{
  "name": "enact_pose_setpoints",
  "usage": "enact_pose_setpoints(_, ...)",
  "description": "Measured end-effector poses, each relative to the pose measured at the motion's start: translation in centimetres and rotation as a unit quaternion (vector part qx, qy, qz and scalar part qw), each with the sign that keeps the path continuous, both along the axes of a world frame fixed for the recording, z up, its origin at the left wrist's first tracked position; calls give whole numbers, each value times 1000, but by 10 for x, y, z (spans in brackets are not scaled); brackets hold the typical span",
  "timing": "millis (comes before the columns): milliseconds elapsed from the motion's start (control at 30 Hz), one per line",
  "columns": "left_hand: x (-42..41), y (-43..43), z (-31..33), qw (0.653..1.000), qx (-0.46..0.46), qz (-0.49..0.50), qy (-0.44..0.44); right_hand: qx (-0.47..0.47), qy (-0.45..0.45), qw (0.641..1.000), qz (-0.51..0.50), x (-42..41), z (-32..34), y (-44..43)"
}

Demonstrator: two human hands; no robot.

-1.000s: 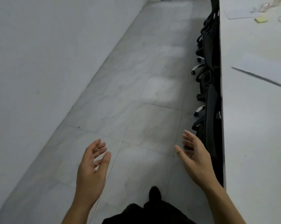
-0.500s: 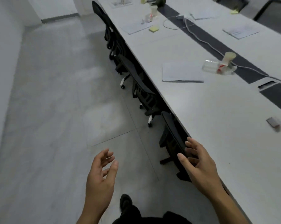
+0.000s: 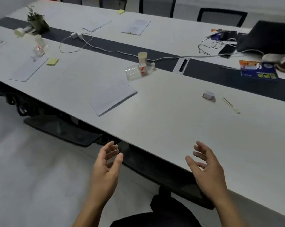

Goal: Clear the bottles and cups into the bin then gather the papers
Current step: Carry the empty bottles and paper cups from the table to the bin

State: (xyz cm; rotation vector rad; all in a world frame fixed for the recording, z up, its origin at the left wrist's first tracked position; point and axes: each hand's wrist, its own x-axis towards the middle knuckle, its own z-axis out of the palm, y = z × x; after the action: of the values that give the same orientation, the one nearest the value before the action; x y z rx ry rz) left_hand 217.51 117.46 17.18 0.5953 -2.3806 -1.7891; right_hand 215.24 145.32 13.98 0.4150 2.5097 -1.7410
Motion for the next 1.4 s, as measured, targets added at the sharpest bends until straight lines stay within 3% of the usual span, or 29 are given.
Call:
enact_pose_setpoints(333, -163, -63, 15, 999, -31, -22, 1, -20, -1, 999, 26, -186, 3, -73)
enact_pose_setpoints(567, -330, -136, -51, 989, -51, -126, -53, 26, -38, 999, -1, -298, -42, -151)
enact_pose_setpoints(800, -525, -149, -119, 945, -168, -281, -27, 62, -58, 996, -43, -450, -83, -188)
enact_pose_setpoints(967, -618, -134, -186, 871, -328, -366, 3, 91, -62, 991, -77, -567, -119, -201)
enact_pose_setpoints(1100, -639, -126, -213, 824, -419, -381, 10, 140, -32, 989, -48, -625, -130, -214)
enact_pose_setpoints(1267, -626, -146, -217, 841, -392, -371, 22, 180, -13, 982, -52, -683, -144, -242)
enact_pose_setpoints(1400, -603, -179, -219, 835, -396, -382, 28, 205, -32, 977, -50, -714, -149, -258)
